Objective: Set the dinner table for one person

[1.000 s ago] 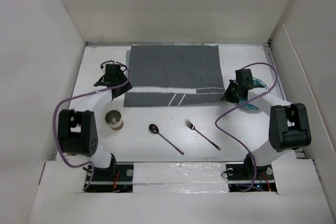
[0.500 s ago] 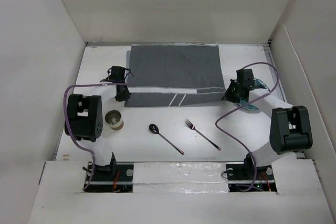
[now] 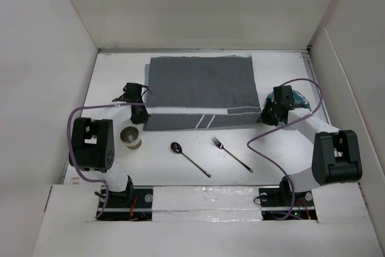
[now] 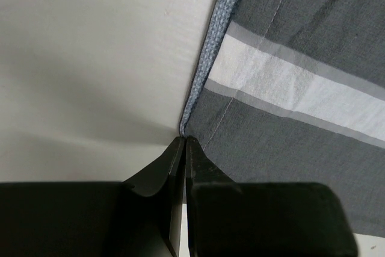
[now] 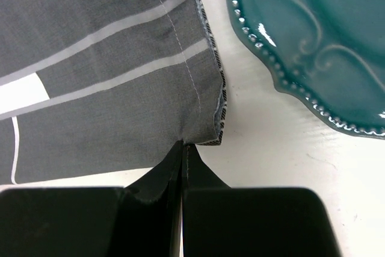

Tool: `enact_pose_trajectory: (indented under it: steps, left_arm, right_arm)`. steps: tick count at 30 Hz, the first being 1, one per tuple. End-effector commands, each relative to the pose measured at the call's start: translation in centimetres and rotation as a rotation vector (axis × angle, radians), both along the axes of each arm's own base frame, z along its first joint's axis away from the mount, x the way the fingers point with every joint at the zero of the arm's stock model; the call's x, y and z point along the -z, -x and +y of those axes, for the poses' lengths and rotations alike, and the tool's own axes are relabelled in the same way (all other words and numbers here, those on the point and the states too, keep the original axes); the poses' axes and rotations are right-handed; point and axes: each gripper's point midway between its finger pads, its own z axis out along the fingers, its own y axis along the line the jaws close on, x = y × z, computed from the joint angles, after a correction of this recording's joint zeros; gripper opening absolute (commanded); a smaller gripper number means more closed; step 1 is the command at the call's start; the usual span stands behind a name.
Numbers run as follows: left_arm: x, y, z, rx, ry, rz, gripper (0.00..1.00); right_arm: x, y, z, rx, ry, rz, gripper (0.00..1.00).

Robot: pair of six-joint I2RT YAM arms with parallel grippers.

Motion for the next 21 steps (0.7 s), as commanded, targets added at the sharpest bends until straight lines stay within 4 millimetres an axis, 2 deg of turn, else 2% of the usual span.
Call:
enact_pose_trajectory:
  steps: [1, 9, 14, 15, 16, 18, 19, 21]
  left_arm:
    - [-0.2, 2.6, 0.2, 0.015, 0.003, 0.054, 0.0]
    - [-2.3, 2.6, 0.0, 0.028, 0.015, 0.01, 0.0]
    - [-3.7, 1.4, -0.2, 0.031, 0.025, -0.038, 0.02]
    - [-4.0, 1.1, -0.3, 0.031, 0.026, -0.048, 0.08]
    - [-4.7, 0.4, -0.9, 0.048, 0.057, -0.068, 0.18]
    - [-6.0, -0.5, -1.4, 0.059, 0.079, -0.104, 0.25]
    - [-7.6, -1.6, -1.9, 0.073, 0.103, -0.15, 0.31]
    - [-9.4, -3.0, -2.5, 0.083, 0.128, -0.208, 0.36]
  right_arm:
    - [-0.5, 0.8, -0.9, 0.013, 0.028, 0.004, 0.0]
    - [-0.1, 3.3, -0.9, 0.004, 0.025, 0.061, 0.0]
    - [-0.3, 3.9, -0.3, 0.005, -0.017, 0.068, 0.02]
    - [-0.5, 3.9, -0.3, 0.006, -0.015, 0.069, 0.08]
    - [-1.6, 3.1, -0.4, 0.011, -0.012, 0.044, 0.21]
    - [-3.2, 2.7, -0.7, 0.019, 0.003, 0.015, 0.33]
    - [-5.3, 1.4, -0.7, 0.021, 0.005, -0.04, 0.45]
    - [-7.8, 0.6, -1.1, 0.039, 0.004, -0.103, 0.56]
